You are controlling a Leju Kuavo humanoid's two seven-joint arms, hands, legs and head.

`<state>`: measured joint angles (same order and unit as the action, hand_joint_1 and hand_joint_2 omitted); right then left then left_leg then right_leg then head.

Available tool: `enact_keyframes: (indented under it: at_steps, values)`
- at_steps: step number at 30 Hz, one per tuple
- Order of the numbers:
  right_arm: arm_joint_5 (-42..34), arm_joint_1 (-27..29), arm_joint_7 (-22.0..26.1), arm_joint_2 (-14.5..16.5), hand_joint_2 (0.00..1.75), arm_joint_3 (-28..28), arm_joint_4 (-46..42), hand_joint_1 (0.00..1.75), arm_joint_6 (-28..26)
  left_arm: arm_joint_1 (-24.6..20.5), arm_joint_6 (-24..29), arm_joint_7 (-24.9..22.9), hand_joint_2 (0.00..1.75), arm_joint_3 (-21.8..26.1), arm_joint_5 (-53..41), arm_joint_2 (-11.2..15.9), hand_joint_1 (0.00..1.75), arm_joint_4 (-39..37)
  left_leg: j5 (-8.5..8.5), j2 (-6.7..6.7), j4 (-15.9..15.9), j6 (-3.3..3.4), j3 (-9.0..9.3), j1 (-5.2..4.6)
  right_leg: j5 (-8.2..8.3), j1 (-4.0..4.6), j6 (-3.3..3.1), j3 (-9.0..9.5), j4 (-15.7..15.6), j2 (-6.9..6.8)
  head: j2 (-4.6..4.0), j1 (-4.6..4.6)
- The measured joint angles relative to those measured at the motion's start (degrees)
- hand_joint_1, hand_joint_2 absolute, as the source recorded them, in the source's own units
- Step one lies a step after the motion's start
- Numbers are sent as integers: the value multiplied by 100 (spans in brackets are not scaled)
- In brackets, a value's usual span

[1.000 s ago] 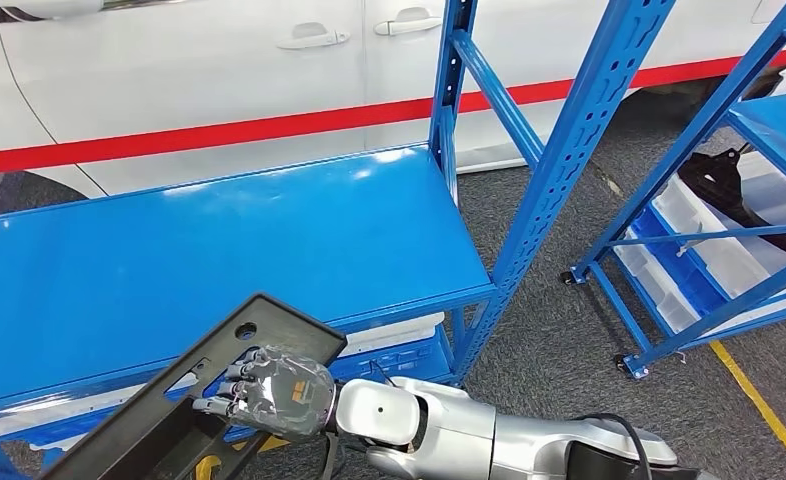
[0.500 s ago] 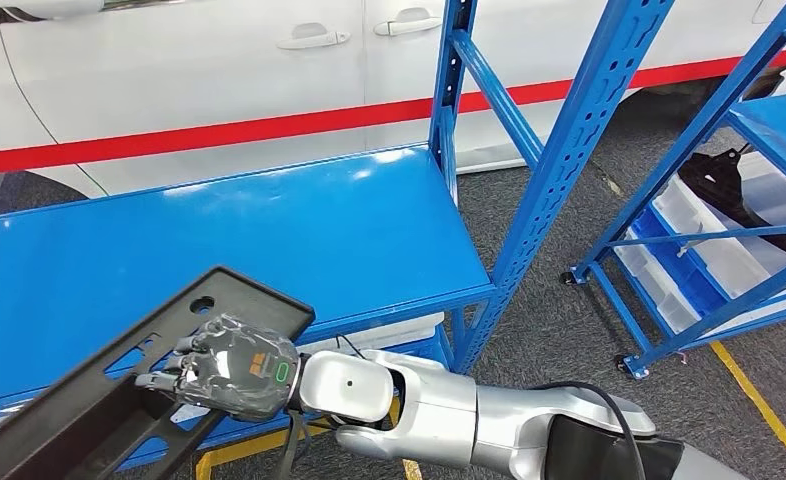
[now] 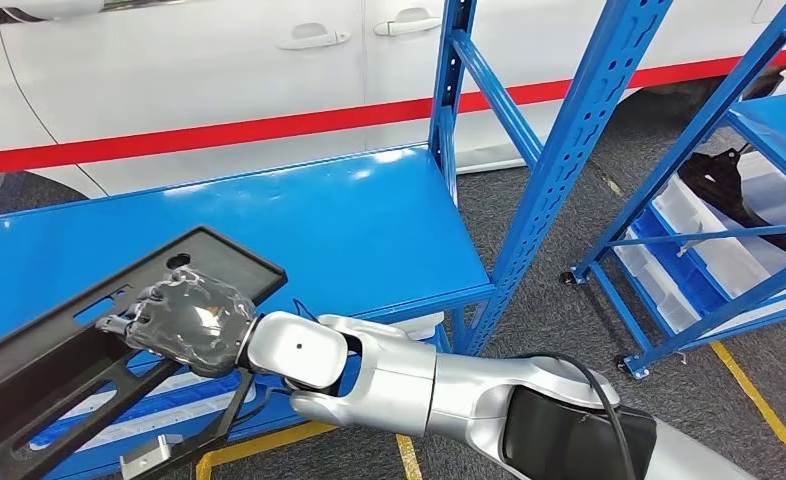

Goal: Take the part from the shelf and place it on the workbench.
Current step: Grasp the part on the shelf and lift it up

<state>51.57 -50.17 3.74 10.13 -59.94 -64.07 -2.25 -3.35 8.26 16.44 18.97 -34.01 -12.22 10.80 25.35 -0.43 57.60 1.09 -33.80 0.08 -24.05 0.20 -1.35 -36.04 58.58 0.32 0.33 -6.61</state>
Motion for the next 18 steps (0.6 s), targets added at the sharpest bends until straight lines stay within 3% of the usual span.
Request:
enact_keyframes:
  at_steps: [18]
  values:
    - [119,-21,-2,103,175,-8,320,175,-105,-29,392,64,0,-4,-161,-2,0,0,2,-1,1,1,-1,-1,-3,-1,0,0,-1,-1,0,-1]
